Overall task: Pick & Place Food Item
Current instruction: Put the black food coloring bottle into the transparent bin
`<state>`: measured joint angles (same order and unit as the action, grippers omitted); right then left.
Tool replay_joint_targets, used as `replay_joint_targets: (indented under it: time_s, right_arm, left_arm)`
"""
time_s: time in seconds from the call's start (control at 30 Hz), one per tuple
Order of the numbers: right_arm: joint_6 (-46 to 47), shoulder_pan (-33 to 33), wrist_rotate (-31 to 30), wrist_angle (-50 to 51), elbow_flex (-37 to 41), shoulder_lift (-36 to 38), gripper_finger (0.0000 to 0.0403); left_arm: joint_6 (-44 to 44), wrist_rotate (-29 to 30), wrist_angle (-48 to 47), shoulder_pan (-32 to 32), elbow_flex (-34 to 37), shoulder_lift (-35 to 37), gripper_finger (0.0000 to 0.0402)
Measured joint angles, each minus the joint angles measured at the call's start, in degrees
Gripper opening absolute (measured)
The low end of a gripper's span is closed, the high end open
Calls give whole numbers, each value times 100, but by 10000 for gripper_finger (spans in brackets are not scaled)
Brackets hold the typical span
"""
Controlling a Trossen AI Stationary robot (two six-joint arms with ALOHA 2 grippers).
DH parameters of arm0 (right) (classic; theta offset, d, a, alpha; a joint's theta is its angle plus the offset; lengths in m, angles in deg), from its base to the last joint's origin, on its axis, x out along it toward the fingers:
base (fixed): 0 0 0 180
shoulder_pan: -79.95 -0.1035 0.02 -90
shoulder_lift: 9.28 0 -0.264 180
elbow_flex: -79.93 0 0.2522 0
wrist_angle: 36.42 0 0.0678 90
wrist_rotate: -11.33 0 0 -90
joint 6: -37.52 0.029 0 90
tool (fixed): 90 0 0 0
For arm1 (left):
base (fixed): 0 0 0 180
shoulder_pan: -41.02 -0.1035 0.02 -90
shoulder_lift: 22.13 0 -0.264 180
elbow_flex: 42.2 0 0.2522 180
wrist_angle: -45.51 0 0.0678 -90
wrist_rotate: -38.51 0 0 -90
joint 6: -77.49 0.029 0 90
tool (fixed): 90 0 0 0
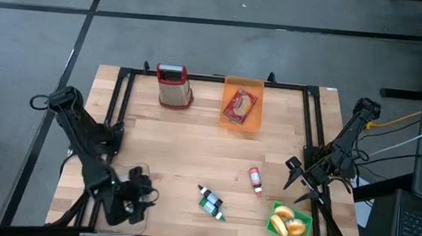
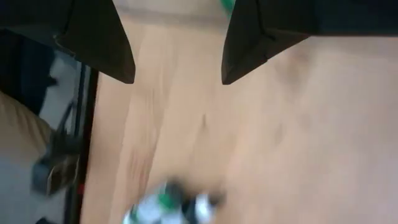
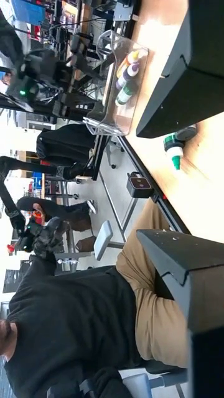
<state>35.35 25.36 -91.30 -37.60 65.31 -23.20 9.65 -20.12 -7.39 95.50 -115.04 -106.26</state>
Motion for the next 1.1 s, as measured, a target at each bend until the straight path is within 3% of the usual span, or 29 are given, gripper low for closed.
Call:
replay_joint_targets:
  time_s: [0.27, 0.53, 0.77, 1.1]
  right_arm:
    - [4, 0, 0, -2, -1, 2, 255]
    - [7, 1, 1, 4, -1, 2, 255]
    - [9, 0, 1, 7, 0, 1, 256]
    - [22, 0, 0, 7, -2, 0, 256]
  left_arm:
    - [2337, -213, 53, -1284, -532, 2, 220]
    - [4354, -1333, 955, -2425, -532, -456, 207]
    - [5629, -2051, 1853, -2865, -597, -1423, 203]
    - [6932, -1934, 1514, -2944, -1632, -2620, 203]
